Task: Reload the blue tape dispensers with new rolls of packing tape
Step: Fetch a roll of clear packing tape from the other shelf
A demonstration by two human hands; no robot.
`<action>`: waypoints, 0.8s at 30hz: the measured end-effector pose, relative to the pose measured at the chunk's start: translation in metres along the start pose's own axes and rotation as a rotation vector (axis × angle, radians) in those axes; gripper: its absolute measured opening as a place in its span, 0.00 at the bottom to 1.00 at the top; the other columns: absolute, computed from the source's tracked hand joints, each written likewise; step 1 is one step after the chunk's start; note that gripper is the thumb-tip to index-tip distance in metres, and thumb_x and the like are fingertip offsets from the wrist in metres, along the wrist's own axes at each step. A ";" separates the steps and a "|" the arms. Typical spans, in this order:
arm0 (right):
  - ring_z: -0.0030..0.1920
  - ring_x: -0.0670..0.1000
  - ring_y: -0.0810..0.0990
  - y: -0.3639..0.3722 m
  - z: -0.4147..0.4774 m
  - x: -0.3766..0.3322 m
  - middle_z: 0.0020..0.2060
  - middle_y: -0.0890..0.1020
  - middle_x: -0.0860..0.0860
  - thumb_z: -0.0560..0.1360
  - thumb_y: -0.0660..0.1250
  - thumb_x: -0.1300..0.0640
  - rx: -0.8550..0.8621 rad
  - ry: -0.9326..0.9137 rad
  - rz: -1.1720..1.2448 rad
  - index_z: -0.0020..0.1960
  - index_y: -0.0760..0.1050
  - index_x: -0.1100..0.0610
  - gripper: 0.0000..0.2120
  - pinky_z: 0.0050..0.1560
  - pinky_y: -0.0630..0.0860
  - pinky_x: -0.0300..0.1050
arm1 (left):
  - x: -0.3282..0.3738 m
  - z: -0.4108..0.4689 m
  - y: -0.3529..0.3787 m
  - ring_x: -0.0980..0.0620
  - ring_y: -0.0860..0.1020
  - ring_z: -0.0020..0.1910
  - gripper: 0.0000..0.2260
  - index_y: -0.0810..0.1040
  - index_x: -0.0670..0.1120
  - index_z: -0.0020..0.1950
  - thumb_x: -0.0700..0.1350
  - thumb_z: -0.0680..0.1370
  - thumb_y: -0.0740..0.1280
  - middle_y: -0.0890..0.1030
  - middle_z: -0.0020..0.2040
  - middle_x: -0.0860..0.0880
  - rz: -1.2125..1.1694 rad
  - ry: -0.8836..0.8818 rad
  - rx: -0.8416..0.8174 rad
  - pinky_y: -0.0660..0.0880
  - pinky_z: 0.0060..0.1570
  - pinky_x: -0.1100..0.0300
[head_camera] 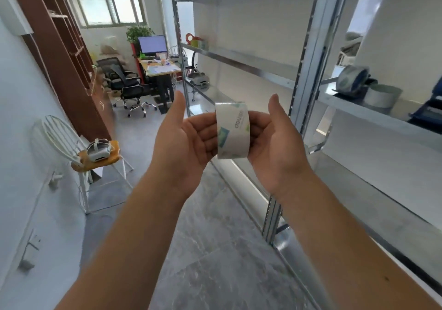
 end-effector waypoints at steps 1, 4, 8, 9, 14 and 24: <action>0.48 0.56 0.86 -0.008 0.004 -0.003 0.46 0.88 0.59 0.84 0.52 0.37 0.040 -0.005 0.015 0.54 0.85 0.62 0.33 0.54 0.80 0.53 | -0.002 0.011 0.006 0.33 0.81 0.59 0.41 0.82 0.35 0.63 0.69 0.81 0.47 0.84 0.57 0.33 0.000 -0.016 -0.034 0.74 0.65 0.40; 0.50 0.59 0.85 -0.034 0.016 -0.018 0.49 0.88 0.61 0.84 0.53 0.38 0.146 -0.043 0.037 0.56 0.84 0.64 0.33 0.59 0.78 0.57 | -0.011 0.044 0.030 0.29 0.79 0.62 0.41 0.81 0.34 0.62 0.68 0.81 0.47 0.83 0.58 0.31 -0.019 -0.057 -0.140 0.71 0.68 0.38; 0.47 0.56 0.86 -0.074 0.024 -0.041 0.48 0.88 0.60 0.84 0.53 0.39 0.271 -0.122 0.024 0.55 0.84 0.63 0.31 0.53 0.80 0.53 | -0.026 0.083 0.071 0.30 0.80 0.59 0.41 0.82 0.34 0.61 0.68 0.82 0.48 0.84 0.57 0.31 -0.022 -0.090 -0.263 0.72 0.67 0.38; 0.48 0.56 0.87 -0.085 0.026 -0.047 0.49 0.88 0.60 0.84 0.53 0.38 0.299 -0.138 0.025 0.56 0.84 0.63 0.32 0.52 0.81 0.52 | -0.030 0.092 0.082 0.32 0.80 0.58 0.40 0.82 0.34 0.61 0.68 0.82 0.48 0.84 0.57 0.31 -0.024 -0.099 -0.297 0.72 0.66 0.38; 0.54 0.59 0.86 -0.135 0.040 -0.070 0.55 0.87 0.63 0.84 0.53 0.38 0.408 -0.219 0.052 0.62 0.82 0.64 0.32 0.60 0.79 0.56 | -0.049 0.133 0.137 0.35 0.81 0.52 0.38 0.82 0.33 0.60 0.66 0.82 0.50 0.84 0.56 0.31 -0.026 -0.120 -0.400 0.75 0.58 0.42; 0.58 0.64 0.82 -0.233 0.033 -0.116 0.58 0.85 0.63 0.76 0.69 0.51 0.540 -0.440 0.017 0.60 0.83 0.62 0.19 0.62 0.78 0.63 | -0.092 0.174 0.253 0.37 0.84 0.51 0.35 0.82 0.34 0.61 0.64 0.82 0.54 0.85 0.55 0.34 -0.025 -0.198 -0.566 0.79 0.52 0.48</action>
Point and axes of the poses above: each hand's wrist, its own z-axis towards the middle knuckle, its own y-axis out of the palm, x = y × z, the point moved 4 cm from there along z, towards the middle knuckle
